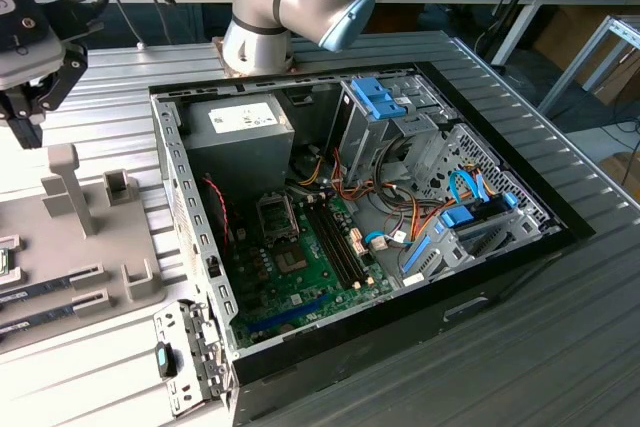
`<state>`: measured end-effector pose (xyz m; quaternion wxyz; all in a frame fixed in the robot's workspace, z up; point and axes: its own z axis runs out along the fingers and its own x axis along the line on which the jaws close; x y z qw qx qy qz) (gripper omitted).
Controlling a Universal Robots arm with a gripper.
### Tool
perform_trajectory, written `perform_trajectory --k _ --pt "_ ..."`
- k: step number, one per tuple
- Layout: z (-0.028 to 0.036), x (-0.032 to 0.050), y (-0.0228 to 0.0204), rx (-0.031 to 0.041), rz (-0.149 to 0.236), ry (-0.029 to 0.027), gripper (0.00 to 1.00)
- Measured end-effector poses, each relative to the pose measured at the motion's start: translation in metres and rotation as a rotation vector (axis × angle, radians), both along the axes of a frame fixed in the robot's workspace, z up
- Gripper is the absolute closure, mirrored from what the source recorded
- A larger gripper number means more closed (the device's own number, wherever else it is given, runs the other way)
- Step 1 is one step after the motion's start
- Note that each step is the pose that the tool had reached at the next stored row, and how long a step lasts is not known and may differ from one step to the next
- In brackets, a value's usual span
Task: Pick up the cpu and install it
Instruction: 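Reach for the cpu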
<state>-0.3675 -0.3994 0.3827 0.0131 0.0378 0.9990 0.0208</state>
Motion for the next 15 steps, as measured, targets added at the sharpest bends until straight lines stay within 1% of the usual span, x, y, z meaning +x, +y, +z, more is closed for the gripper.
perform_trajectory --k 15 --pt "-0.0006 -0.0042 -0.0001 0.0 0.0 0.0 0.89"
